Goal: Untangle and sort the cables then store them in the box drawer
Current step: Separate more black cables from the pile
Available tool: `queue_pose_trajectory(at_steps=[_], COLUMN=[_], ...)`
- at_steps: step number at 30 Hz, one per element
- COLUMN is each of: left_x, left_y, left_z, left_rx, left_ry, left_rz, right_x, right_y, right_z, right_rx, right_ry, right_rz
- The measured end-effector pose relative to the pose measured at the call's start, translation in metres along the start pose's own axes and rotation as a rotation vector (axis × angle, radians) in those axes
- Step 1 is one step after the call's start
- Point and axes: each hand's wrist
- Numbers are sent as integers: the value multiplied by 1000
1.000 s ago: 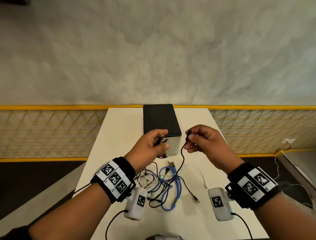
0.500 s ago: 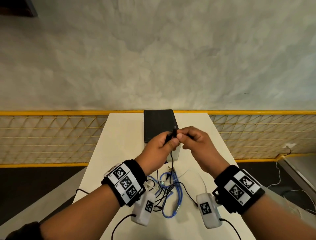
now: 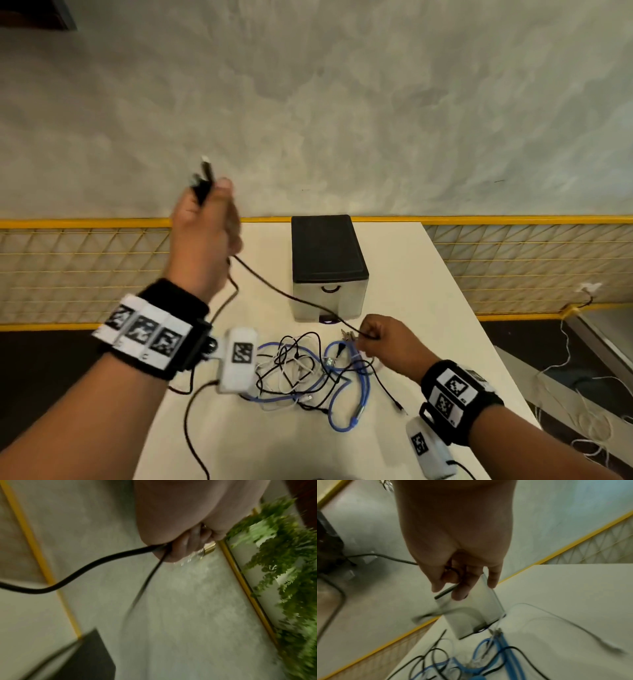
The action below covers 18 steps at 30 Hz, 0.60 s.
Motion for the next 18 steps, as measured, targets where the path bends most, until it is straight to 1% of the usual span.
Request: queue_pose_trajectory(at_steps=[2, 3, 4, 5, 6, 8, 9, 10, 11, 13, 15, 16, 18], left_x=[-3, -2, 1, 6, 12, 30, 39, 45, 51, 54, 56, 56, 55], left_y=[-18, -23, -23, -20, -13, 3, 10, 15, 18, 20, 21, 21, 19], left_z=[15, 16, 11, 0, -15, -51, -69, -86, -100, -121, -132, -135, -137], left_rx=[-99, -227, -397, -574, -745, -1010, -1078, -1108, -1106, -1064, -1053, -1067, -1092], left_ry=[116, 168, 214, 235, 217, 123, 89, 52, 15, -54, -84, -87, -96], left_rz=[133, 170, 179, 145, 59, -188, -287, -348, -376, -362, -326, -321, -337], right_x=[1, 1, -2, -5, -8, -14, -17, -19, -20, -22, -21, -20, -15], right_y=[-8, -10, -11, -10, -9, -6, -3, -2, 0, 0, -2, -3, -3], right_z=[7, 6, 6, 2, -2, -16, -23, -31, -37, -45, -43, -41, -37], right_rx=[-6, -28, -49, -66, -86, -125, -126, -120, -117, -154, -167, -152, -104], right_ry=[36, 47, 41, 33, 18, -21, -48, -88, -125, -159, -146, -139, -146], right_rz=[95, 131, 158, 170, 180, 183, 178, 171, 165, 200, 250, 241, 164])
Point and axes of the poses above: each hand's wrist, its own x-axis away from the middle knuckle, its own y-axis out of the palm, z = x × y, and after that the axes turned 13 degrees about -y, right-handed
